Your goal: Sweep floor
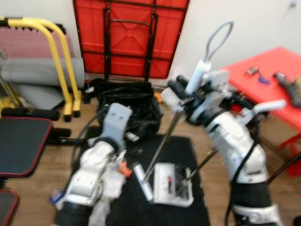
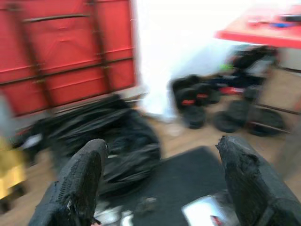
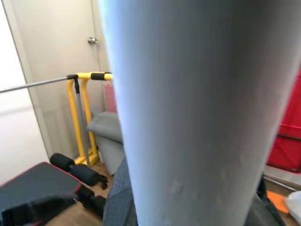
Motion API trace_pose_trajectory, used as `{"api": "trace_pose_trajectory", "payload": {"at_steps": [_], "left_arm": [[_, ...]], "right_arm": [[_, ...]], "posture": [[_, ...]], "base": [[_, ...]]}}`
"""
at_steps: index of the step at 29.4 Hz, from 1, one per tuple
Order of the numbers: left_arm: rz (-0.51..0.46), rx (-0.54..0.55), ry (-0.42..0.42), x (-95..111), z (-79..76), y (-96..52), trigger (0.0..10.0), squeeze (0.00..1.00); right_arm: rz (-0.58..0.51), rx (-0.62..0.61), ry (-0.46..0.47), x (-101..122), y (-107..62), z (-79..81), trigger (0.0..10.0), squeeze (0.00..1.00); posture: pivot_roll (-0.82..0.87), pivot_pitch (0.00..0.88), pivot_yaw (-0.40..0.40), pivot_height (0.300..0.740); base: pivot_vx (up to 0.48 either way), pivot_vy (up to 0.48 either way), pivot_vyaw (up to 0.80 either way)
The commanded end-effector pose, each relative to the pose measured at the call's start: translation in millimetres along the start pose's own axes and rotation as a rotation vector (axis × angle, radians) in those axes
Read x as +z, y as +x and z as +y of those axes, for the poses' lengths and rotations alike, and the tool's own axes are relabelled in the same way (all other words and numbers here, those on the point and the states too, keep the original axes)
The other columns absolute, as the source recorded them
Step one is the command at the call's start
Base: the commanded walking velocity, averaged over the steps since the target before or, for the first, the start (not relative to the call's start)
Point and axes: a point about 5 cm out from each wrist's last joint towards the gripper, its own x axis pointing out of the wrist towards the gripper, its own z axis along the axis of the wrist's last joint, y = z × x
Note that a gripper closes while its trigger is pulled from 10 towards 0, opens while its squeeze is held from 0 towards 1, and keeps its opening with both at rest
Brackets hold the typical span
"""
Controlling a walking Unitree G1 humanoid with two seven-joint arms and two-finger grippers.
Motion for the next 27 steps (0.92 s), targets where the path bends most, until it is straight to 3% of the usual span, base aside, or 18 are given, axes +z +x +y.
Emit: {"api": "trace_pose_trajectory", "payload": {"at_steps": [1, 9, 15, 22, 27], "left_arm": [[0.022, -0.008, -0.007, -4, -6.6, 2.2, 10.0, 0.0], [0.019, -0.009, -0.004, -2, -6.8, 3.1, 10.0, 0.0], [0.002, -0.003, -0.003, 2, -6.3, 2.4, 10.0, 0.0], [-0.015, -0.005, 0.003, 7, -4.2, -4.6, 10.0, 0.0], [-0.031, 0.007, -0.046, 11, -2.3, -13.1, 10.0, 0.0]], "right_arm": [[-0.069, -0.01, -0.02, 13, -0.8, -3.4, 10.0, 0.0], [-0.075, -0.012, -0.017, 13, -0.3, -3.0, 10.0, 0.0], [-0.088, -0.015, -0.004, 13, 0.0, -2.6, 10.0, 0.0], [-0.129, -0.01, -0.004, 15, 6.2, -3.4, 10.0, 0.0], [-0.185, -0.006, -0.033, 21, 15.7, -3.4, 10.0, 0.0]], "posture": [[-0.15, 0.066, -0.146, 0.74], [-0.15, 0.069, -0.144, 0.74], [-0.15, 0.082, -0.145, 0.74], [-0.14, 0.153, -0.135, 0.74], [-0.13, 0.204, -0.128, 0.74]], "base": [[0.0, 0.379, 0.0], [0.0, 0.378, 0.0], [0.0, 0.0, 0.0], [0.0, 0.0, 0.0], [0.0, 0.0, 0.0]]}}
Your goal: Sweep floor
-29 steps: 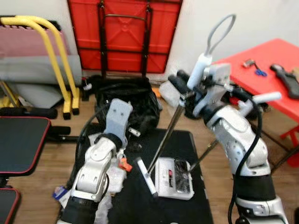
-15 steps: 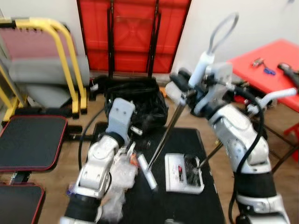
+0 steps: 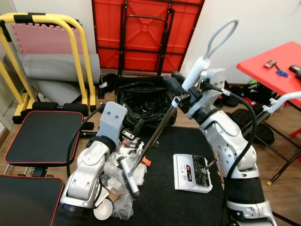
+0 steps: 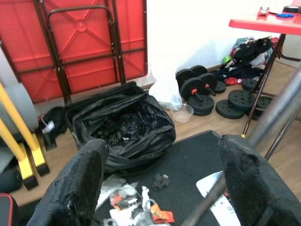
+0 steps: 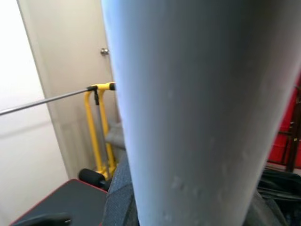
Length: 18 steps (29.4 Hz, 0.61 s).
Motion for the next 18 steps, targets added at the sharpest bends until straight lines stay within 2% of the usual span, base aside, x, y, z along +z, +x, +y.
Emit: {"api": "trace_pose_trajectory", "payload": {"at_steps": [1, 12, 16, 18], "left_arm": [[0.013, -0.023, -0.026, -2, -2.9, -3.7, 10.0, 0.0], [0.009, 0.019, -0.002, 4, 7.4, -14.8, 10.0, 0.0], [0.02, 0.008, -0.02, 4, 5.8, -18.7, 10.0, 0.0], [0.02, 0.008, -0.02, 4, 5.8, -18.7, 10.0, 0.0]], "right_arm": [[-0.094, -0.009, -0.026, 14, 3.0, -3.1, 10.0, 0.0], [-0.12, 0.003, -0.051, 19, 10.9, -3.5, 10.0, 0.0], [-0.174, 0.017, 0.008, 24, 15.1, -1.9, 10.0, 0.0], [-0.174, 0.017, 0.008, 24, 15.1, -1.9, 10.0, 0.0]], "posture": [[-0.13, 0.204, -0.128, 0.74], [-0.12, 0.261, -0.116, 0.74], [-0.12, 0.274, -0.112, 0.74], [-0.12, 0.274, -0.112, 0.74]], "base": [[0.0, 0.0, 0.0], [0.0, 0.0, 0.0], [0.0, 0.0, 0.0], [0.0, 0.0, 0.0]]}}
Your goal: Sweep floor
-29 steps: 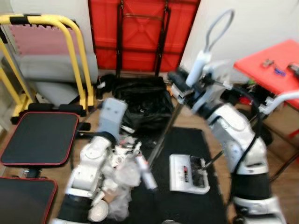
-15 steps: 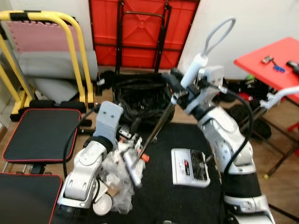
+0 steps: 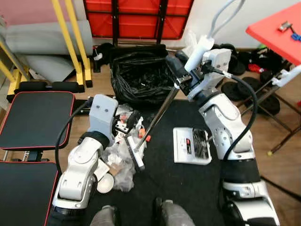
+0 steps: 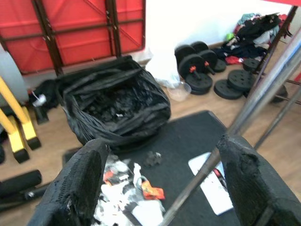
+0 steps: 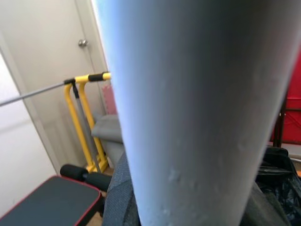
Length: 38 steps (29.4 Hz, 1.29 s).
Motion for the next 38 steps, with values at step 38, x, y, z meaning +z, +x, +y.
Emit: {"api": "trace_pose_trajectory", "payload": {"at_steps": [38], "left_arm": [[0.062, -0.072, -0.005, -2, -16.1, -23.1, 10.0, 0.0]], "right_arm": [[-0.195, -0.06, -0.017, 29, 13.6, -26.8, 10.0, 0.0]], "posture": [[-0.12, 0.355, -0.102, 0.74]], "base": [[0.0, 0.0, 0.0]]}}
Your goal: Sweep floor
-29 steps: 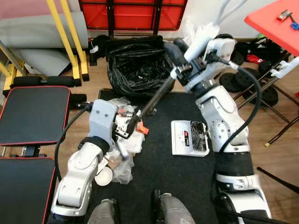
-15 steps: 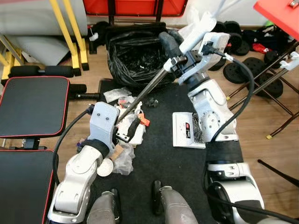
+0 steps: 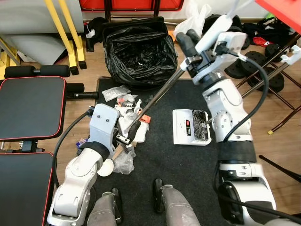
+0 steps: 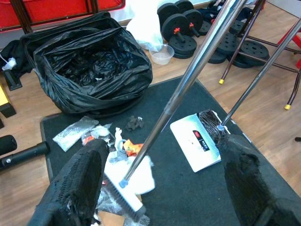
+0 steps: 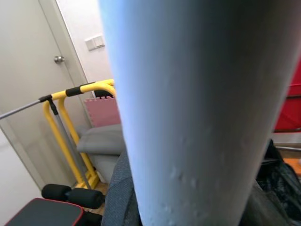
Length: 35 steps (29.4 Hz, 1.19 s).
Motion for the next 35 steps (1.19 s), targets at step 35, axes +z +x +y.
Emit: {"api": "trace_pose_trajectory", "payload": {"at_steps": [35], "left_arm": [[0.009, -0.056, -0.001, 0, -9.3, 0.0, 10.0, 0.0]], "right_arm": [[-0.053, 0.002, -0.057, 17, -7.0, 6.1, 10.0, 0.0]], "posture": [[-0.13, 0.335, -0.12, 0.74]], "base": [[0.0, 0.0, 0.0]]}}
